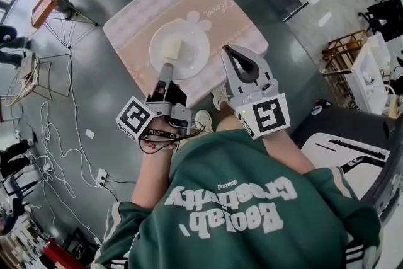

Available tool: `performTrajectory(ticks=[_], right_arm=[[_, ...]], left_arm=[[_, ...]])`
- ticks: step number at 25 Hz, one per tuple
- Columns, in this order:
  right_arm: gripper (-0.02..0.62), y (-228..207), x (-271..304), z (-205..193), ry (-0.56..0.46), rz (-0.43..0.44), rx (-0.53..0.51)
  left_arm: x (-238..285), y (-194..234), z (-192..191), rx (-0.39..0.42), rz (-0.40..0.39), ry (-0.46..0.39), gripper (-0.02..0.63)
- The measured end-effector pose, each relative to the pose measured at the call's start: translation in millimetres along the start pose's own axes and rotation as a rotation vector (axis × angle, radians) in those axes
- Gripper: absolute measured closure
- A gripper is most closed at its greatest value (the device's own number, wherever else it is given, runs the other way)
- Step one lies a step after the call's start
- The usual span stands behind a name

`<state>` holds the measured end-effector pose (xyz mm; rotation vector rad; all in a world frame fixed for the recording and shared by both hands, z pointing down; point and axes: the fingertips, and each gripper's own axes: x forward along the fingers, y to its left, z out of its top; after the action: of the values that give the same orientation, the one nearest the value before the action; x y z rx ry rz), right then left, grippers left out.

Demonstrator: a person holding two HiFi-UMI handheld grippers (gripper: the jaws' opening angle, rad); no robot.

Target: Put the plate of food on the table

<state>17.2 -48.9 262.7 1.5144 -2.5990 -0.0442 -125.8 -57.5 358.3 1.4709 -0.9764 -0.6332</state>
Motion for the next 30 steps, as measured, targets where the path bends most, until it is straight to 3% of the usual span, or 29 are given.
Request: performTrajectory(ticks=[30], right_arm=[[0.58, -37, 75, 8, -0.034, 0.147, 0.017]], left_arm=[[58, -15, 39, -0.006, -0.003, -0.138, 0.58]])
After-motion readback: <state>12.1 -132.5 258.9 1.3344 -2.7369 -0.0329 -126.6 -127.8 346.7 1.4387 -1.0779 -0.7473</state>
